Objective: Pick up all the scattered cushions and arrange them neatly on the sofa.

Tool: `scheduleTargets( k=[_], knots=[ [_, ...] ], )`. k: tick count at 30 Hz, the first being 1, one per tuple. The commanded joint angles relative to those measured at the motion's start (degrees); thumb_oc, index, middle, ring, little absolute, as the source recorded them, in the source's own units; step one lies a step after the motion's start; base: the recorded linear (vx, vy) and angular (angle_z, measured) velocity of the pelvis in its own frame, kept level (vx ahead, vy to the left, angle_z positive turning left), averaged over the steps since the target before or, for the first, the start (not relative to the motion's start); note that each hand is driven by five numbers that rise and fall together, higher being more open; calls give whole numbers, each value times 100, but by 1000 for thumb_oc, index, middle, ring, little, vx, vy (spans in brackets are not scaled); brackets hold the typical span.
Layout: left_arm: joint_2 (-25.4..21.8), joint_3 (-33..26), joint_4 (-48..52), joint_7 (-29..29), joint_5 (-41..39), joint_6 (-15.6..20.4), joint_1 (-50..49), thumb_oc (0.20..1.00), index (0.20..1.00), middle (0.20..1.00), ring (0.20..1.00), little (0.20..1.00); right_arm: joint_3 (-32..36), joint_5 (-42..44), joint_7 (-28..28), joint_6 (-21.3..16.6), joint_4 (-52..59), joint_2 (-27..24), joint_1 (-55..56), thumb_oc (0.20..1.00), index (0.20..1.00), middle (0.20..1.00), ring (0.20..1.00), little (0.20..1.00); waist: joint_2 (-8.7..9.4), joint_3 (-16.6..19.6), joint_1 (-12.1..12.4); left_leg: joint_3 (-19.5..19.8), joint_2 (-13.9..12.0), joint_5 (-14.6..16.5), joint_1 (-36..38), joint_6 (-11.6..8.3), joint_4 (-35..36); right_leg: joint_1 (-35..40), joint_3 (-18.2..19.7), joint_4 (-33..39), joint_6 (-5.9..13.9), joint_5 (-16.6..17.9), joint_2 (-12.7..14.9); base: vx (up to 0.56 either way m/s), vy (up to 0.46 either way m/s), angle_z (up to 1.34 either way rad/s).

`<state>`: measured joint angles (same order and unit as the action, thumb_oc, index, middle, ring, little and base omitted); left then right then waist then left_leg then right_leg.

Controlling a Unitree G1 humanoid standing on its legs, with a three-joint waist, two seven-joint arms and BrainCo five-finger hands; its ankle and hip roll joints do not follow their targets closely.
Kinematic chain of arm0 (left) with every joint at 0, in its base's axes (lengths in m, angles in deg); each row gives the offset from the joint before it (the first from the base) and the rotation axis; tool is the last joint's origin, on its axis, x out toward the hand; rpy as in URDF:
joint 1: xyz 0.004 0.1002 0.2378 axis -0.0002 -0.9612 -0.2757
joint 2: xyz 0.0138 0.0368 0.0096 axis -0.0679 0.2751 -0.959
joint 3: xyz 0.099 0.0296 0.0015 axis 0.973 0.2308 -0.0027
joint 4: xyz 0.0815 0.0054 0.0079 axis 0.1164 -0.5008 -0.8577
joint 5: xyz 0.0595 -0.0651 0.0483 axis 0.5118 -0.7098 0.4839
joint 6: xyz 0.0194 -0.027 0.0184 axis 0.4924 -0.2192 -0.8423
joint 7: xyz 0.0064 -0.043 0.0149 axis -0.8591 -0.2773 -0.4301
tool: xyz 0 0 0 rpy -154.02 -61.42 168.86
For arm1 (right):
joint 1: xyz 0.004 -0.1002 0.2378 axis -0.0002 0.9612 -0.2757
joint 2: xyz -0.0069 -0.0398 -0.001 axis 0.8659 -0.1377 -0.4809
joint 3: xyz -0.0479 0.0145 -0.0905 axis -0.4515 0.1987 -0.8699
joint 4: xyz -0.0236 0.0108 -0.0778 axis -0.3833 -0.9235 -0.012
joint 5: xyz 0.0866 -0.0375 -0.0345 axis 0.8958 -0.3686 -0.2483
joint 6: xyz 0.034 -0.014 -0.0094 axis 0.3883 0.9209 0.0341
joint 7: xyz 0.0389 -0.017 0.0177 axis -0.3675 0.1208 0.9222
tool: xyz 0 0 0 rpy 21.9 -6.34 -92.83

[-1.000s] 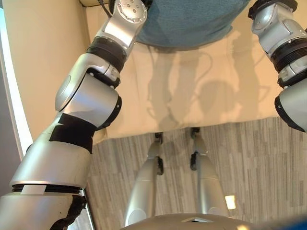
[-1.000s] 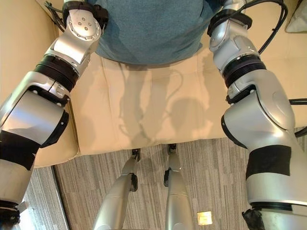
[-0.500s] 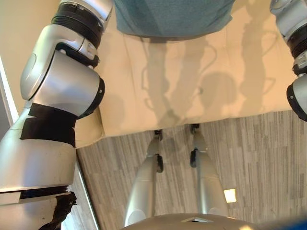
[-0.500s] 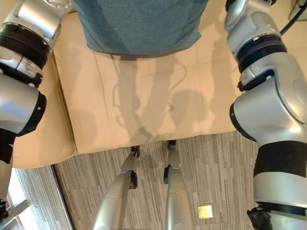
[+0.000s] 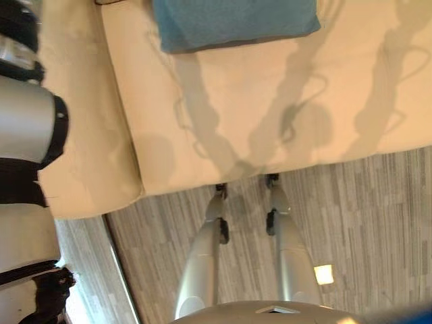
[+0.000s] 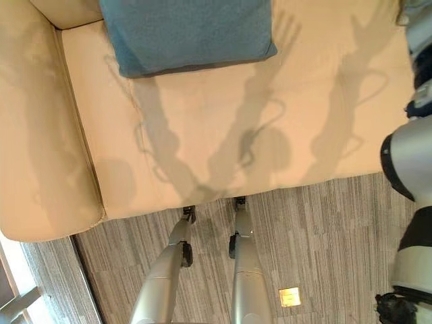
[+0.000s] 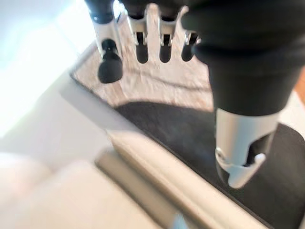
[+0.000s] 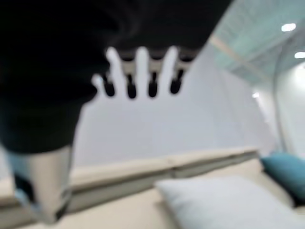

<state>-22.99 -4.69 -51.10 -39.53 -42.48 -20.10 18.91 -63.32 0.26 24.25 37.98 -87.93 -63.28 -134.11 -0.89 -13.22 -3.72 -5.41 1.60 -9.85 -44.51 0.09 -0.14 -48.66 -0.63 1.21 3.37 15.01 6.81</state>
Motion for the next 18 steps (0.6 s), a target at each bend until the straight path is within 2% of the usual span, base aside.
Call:
scheduleTargets(
  k=[1,3,4,5,6,7,8,9,11,12,13,14,15,16,17,18],
  knots=[
    [-615,-37,635,-67,-106,682,-532,1000,1000,1000,1000,1000,-129,335,143,-401,244,-683,466,1000,1000,1000,1000,1000,-136,395,118,282,-120,677,625,-454,226,908,-293,24,622,-819,167,0,0,0],
    [-919,-921,1738,13,-1,930,-1901,1000,1000,1000,1000,1000,766,305,120,-583,1427,-1151,1628,1000,1000,1000,1000,1000,-97,402,128,280,-135,762,867,-443,232,1170,-329,62,596,-870,168,-5,-5,-3],
    [-920,-1021,1840,32,37,911,-2061,1000,1000,1000,1000,1000,857,271,102,-556,1523,-1167,1774,1000,1000,1000,1000,1000,-95,428,122,279,-127,732,871,-439,231,1180,-329,70,595,-841,176,28,-45,-10],
    [-818,-1837,2546,-190,199,971,-3378,1000,1000,1000,1000,1000,1821,116,306,-663,2461,-1391,3077,1000,1000,1000,1000,1000,-77,456,96,276,-132,841,1203,-418,260,1517,-379,127,575,-922,169,-2,-47,-7],
    [-753,-2258,2849,-221,247,991,-4000,1000,1000,1000,1000,1000,2353,62,380,-691,2797,-1475,3697,1000,1000,1000,1000,1000,-54,469,64,270,-122,825,1273,-408,263,1614,-410,154,571,-889,196,50,-74,-6],
    [-712,-2697,3251,-458,394,1016,-4818,1000,1000,1000,1000,1000,3032,15,699,-730,3166,-1542,4792,1000,1000,1000,1000,1000,-72,507,23,278,-126,899,1486,-403,299,1838,-463,193,570,-952,186,4,-49,-4],
    [-579,-3056,3611,-563,492,1051,-5549,1000,1000,1000,1000,1000,3665,-73,759,-765,3498,-1455,5640,1000,1000,1000,1000,1000,-21,530,5,287,-110,887,1594,-388,317,1950,-491,211,563,-934,191,52,-59,-4],
    [-337,-3576,4111,-732,490,1020,-6607,1000,1000,1000,1000,1000,4629,-218,951,-767,4023,-1183,7104,1000,1000,1000,1000,1000,34,574,-10,305,-109,921,1846,-384,358,2230,-548,258,566,-955,194,66,-52,1],
    [44,-4041,4659,-1360,441,1115,-7984,1000,1000,1000,1000,1000,5538,-455,1331,-762,4285,-681,8717,1000,1000,1000,1000,1000,107,594,19,326,-118,1022,2175,-378,361,2608,-623,295,559,-1040,187,73,-43,14],
    [419,-4251,4802,-1593,498,1038,-8766,1000,1000,1000,1000,1000,5733,-676,1586,-792,4434,-277,9469,1000,1000,1000,1000,1000,152,614,30,343,-123,1029,2353,-363,355,2802,-668,315,560,-1043,211,50,-30,18],
    [704,-4260,4726,-1819,466,1018,-9187,1000,1000,1000,1000,1000,5751,-702,1749,-842,4323,30,9755,1000,1000,1000,1000,1000,171,621,48,333,-134,1072,2479,-358,342,2956,-694,306,553,-1085,196,85,-23,14],
    [1277,-4295,4498,-2261,609,845,-10058,1000,1000,1000,1000,1000,5572,-1090,2079,-808,4061,641,10296,1000,1000,1000,1000,1000,237,646,63,344,-158,1122,2779,-324,319,3266,-723,316,550,-1110,202,93,-12,9],
    [1481,-4216,4212,-2405,704,761,-10305,1000,1000,1000,1000,1000,5478,-1111,2228,-843,3918,912,10449,1000,1000,1000,1000,1000,248,654,79,356,-190,1188,2931,-312,309,3406,-727,306,545,-1171,186,81,9,8],
    [1830,-4010,3457,-2736,809,645,-10586,1000,1000,1000,1000,1000,5300,-1076,2465,-903,3488,1256,10574,1000,1000,1000,1000,1000,305,663,104,327,-204,1247,3165,-286,261,3647,-752,306,535,-1203,173,32,12,5],
    [1828,-4008,3445,-2736,808,653,-10574,1000,1000,1000,1000,1000,5299,-1074,2463,-908,3481,1258,10565,1000,1000,1000,1000,1000,313,662,101,327,-194,1224,3152,-283,265,3637,-752,311,537,-1186,182,13,37,3],
    [2541,-3635,1814,-3099,832,506,-10668,1000,1000,1000,1000,1000,4731,-999,2795,-994,2506,1951,10665,1000,1000,1000,1000,1000,373,700,138,345,-219,1338,3463,-253,158,3970,-775,295,524,-1262,153,3,29,7]
  ],
)
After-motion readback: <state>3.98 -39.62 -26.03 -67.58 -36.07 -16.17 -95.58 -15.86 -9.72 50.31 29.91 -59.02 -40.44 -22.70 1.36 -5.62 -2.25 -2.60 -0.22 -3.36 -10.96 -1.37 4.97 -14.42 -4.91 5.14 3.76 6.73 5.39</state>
